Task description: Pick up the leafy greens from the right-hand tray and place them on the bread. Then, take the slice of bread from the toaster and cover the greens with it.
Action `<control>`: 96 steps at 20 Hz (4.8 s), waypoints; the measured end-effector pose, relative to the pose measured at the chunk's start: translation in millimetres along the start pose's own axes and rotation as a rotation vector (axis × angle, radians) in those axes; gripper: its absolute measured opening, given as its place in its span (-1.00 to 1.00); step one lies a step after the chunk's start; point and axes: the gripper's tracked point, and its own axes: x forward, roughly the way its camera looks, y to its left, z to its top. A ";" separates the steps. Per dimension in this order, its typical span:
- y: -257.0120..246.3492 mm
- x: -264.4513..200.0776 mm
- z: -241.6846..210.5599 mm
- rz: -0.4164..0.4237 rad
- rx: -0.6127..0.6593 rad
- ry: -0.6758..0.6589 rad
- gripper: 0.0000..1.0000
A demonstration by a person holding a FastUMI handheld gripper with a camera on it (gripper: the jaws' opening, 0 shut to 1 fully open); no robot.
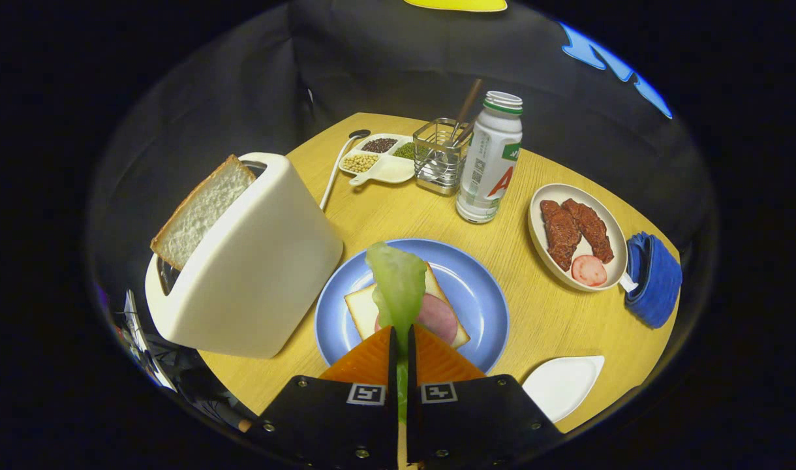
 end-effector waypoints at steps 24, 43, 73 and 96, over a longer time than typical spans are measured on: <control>18.2 -69.8 15.4 -0.069 0.108 -0.484 -0.06; 175.7 -102.4 30.8 -0.028 -0.079 -0.807 -0.06; 176.6 -96.4 94.2 -0.149 0.020 -0.919 -0.85; 47.6 -141.8 25.6 -0.265 0.106 -0.919 -0.85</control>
